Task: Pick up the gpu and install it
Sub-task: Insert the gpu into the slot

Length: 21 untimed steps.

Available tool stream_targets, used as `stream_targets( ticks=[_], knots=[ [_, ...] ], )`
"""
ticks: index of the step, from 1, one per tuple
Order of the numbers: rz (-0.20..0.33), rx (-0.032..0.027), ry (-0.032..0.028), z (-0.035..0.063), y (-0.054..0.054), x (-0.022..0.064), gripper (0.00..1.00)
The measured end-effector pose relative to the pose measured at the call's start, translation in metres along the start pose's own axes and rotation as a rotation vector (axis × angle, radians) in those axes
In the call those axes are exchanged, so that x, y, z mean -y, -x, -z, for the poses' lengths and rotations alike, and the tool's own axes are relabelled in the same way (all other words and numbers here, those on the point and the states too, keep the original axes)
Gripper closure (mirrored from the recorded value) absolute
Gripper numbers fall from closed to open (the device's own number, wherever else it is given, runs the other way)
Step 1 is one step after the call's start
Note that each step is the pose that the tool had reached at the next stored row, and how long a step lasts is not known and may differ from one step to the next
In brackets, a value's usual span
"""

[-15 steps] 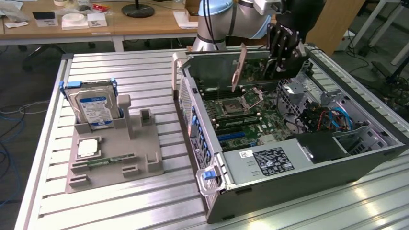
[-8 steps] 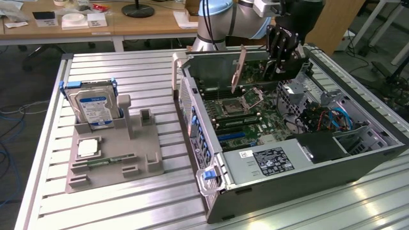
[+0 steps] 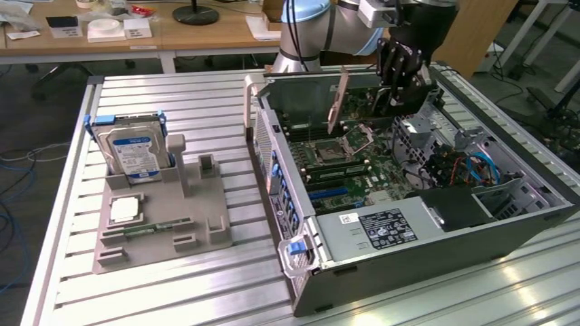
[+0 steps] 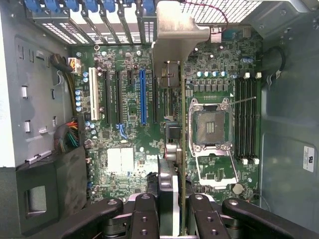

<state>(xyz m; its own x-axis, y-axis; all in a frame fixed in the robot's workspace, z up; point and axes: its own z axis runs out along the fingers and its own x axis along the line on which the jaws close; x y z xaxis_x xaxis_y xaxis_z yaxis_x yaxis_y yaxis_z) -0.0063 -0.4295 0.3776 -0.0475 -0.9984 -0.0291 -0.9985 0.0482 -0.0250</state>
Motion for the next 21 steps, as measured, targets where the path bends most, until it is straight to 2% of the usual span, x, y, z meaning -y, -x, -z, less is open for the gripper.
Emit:
stream_targets(
  ticks=[21],
  knots=[
    [0.000,0.0000,0.0000,-0.0099,-0.0003,-0.0003,0.72]
  ],
)
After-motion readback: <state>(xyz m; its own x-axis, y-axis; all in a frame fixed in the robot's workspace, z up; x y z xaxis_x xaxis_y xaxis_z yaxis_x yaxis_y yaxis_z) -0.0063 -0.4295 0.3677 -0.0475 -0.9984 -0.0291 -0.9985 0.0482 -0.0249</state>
